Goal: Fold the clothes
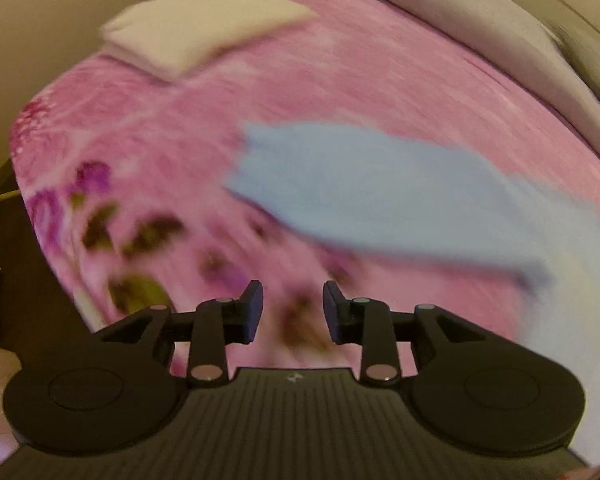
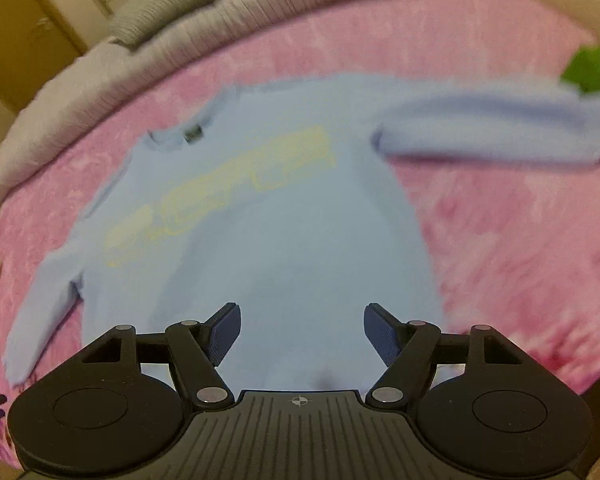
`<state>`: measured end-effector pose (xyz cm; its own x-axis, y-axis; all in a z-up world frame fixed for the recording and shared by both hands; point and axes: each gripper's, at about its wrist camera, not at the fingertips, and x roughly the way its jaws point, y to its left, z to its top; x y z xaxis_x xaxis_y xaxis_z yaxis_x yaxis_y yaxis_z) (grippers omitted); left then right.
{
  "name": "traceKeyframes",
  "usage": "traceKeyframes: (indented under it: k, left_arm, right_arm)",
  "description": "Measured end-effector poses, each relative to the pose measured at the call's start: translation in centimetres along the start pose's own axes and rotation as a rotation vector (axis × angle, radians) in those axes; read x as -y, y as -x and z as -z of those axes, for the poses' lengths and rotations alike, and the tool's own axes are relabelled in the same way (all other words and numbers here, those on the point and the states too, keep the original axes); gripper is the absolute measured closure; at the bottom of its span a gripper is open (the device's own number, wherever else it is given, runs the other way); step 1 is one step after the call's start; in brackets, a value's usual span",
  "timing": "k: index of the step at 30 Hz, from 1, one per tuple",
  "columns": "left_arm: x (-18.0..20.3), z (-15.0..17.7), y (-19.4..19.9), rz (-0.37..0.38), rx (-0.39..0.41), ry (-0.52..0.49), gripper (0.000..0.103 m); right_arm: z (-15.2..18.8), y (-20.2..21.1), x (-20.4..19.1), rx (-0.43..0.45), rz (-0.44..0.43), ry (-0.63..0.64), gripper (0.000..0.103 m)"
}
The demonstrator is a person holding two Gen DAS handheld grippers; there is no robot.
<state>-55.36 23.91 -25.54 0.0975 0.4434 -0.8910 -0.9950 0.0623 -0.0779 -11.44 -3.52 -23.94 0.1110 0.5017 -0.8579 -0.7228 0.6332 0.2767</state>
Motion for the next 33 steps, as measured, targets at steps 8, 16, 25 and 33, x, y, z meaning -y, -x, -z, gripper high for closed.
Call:
traceKeyframes:
  k: [8, 16, 25, 33]
  left_arm:
    - [11.5, 8.5, 11.4, 0.142, -0.091, -0.116, 0.070]
    - [16.6, 12.0, 18.4, 0.128, -0.054, -0.217, 0.069]
    - [17.1, 12.1, 20.9, 0.094, -0.034, -0.287, 0.069]
    - [16.2, 11.8, 20.6, 0.091, -0.063, -0.350, 0.069]
  right_arm:
    - [0.9, 5.5, 1.7, -0.096, 0.068, 0.205, 0.031]
    - [0.5, 12.8, 3.6, -0.050, 0.026, 0.264, 0.031]
    - [0.6, 14.9, 3.5, -0.059, 0.041, 0.264, 0.031]
    - [2.0, 14.8, 3.1, -0.102, 0.111, 0.254, 0.031]
